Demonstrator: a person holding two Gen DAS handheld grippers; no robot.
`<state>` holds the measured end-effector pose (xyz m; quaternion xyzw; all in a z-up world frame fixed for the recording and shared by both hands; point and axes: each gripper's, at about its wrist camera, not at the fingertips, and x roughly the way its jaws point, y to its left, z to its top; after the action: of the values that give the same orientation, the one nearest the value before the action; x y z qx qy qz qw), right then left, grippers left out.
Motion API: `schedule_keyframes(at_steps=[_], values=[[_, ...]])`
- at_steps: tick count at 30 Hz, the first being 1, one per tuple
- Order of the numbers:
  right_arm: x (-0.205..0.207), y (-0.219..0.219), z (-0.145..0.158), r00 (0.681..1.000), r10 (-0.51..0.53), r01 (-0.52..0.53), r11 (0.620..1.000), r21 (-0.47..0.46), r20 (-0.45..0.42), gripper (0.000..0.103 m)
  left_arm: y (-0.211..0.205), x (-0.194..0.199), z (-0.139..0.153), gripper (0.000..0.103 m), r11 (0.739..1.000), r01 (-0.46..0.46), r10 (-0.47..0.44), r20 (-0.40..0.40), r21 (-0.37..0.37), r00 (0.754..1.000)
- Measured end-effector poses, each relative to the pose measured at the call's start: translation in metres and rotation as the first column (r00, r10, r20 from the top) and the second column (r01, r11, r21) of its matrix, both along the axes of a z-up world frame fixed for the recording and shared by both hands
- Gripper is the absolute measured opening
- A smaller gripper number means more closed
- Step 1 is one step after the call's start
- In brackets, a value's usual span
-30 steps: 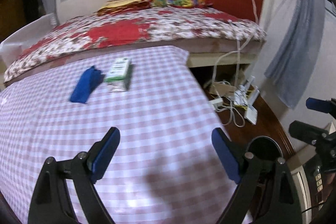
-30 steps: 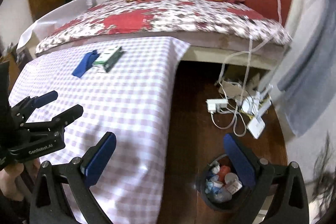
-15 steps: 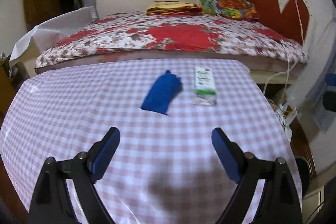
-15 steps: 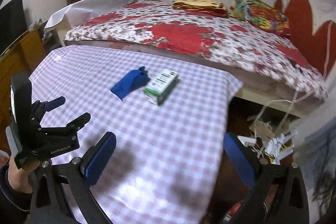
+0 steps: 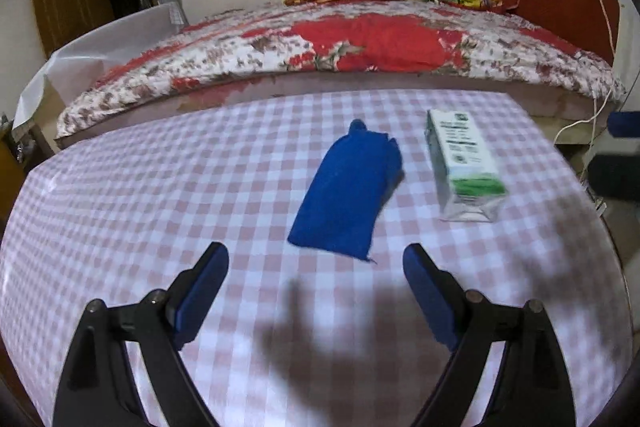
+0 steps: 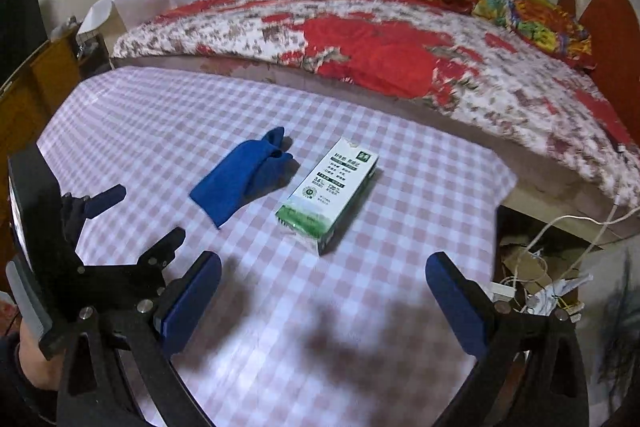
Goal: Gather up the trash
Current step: 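Grasp the blue glove with the left tool while the right tool grasps the green milk carton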
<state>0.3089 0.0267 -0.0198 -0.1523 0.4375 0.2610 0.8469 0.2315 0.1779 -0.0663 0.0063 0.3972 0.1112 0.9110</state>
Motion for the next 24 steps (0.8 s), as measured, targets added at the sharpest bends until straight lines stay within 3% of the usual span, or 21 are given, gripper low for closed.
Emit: schedule_keyframes(at_steps=[8,16,18,24], values=[[0.042,0.02,-0.05,0.998,-0.013,0.015,0.999,0.028,-0.069,0.102,0.022,0.028,-0.023,0.075,0.998,-0.007,0.005,-0.025,-0.067,1.0],[0.074,0.048,-0.086,0.994,-0.031,0.031,1.0,-0.003,-0.106,0.099,0.042,0.033,-0.029,0.075,0.992,-0.044,0.044,-0.009,-0.118,0.999],[0.08,0.041,-0.092,0.992,-0.048,0.047,0.999,-0.013,-0.12,0.089,0.041,0.036,-0.03,0.075,0.991,-0.039,0.039,-0.009,-0.128,0.999],[0.098,0.005,-0.091,0.987,-0.122,0.121,0.993,-0.02,-0.103,0.089,0.027,0.05,-0.029,0.075,0.989,0.007,-0.006,0.005,-0.147,1.0]])
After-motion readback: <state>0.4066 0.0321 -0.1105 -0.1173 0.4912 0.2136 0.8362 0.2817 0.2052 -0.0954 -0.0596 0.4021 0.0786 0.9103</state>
